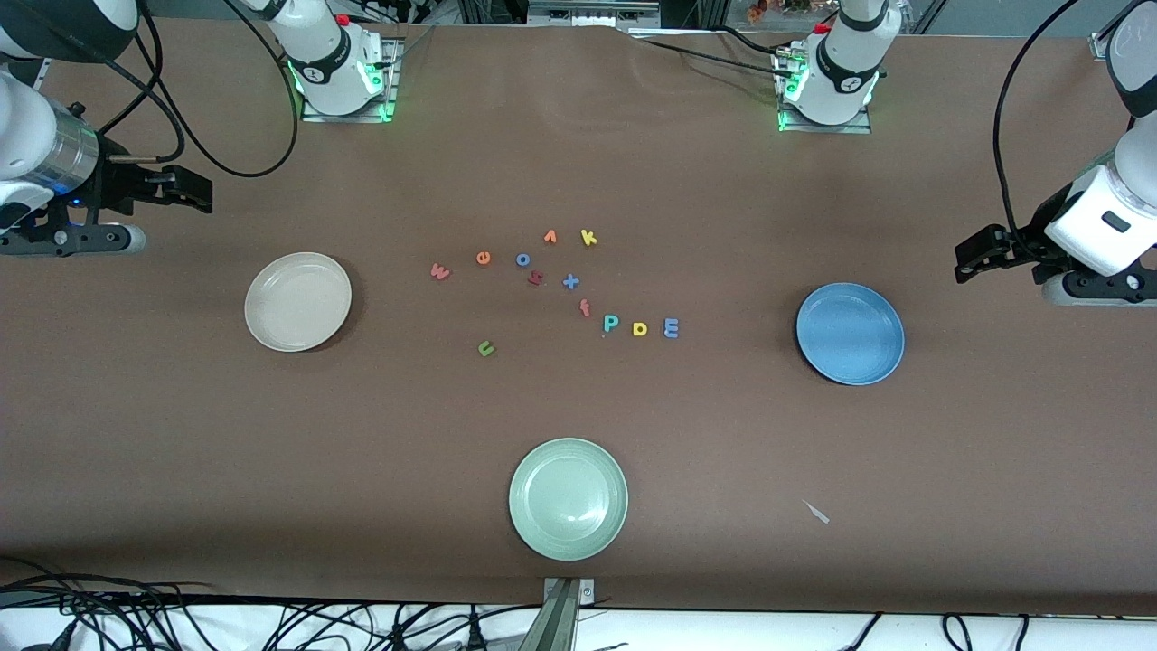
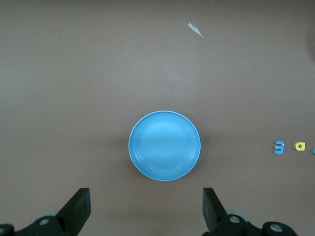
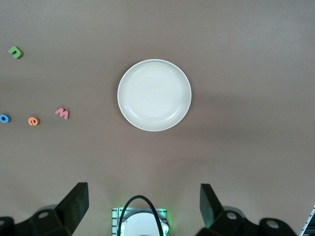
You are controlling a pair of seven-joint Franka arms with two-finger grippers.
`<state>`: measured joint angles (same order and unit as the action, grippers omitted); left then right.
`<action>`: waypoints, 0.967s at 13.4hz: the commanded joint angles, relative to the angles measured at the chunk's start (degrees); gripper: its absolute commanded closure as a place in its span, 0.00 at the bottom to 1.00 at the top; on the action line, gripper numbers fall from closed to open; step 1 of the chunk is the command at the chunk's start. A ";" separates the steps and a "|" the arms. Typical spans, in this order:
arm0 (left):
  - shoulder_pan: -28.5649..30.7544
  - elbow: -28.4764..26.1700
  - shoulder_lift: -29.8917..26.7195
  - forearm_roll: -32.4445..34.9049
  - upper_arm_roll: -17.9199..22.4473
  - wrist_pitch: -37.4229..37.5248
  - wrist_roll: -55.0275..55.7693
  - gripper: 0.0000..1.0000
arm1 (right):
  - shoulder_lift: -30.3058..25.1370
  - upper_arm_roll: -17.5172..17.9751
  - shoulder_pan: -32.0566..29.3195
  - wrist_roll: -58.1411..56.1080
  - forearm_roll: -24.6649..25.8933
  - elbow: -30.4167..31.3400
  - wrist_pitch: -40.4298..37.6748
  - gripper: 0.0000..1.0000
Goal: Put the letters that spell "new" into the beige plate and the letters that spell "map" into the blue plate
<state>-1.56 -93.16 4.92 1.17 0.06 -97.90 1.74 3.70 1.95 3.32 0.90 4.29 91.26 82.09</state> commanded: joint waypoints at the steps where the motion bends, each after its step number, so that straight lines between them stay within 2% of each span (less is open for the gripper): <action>1: -0.02 2.19 0.70 -1.43 0.03 1.22 -1.39 0.00 | -0.53 -0.10 0.11 -0.64 -0.87 -0.03 -0.26 0.00; 6: -0.11 2.10 0.88 -1.35 0.03 1.74 -1.39 0.00 | -0.44 -0.19 0.02 -0.72 -0.87 -0.03 -0.17 0.00; 9: 1.04 2.19 0.70 -1.52 0.55 9.02 -1.22 0.00 | -0.44 -0.10 0.02 -0.72 -0.87 -0.03 -0.17 0.00; 13: 0.95 2.63 0.96 -1.61 0.38 8.87 -1.13 0.00 | -0.44 -0.10 0.02 -0.64 -0.87 -0.03 -0.17 0.00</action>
<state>-0.86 -92.67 5.11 1.17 0.47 -90.37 1.74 3.70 1.95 3.32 0.90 4.29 91.26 82.09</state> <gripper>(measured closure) 0.000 0.000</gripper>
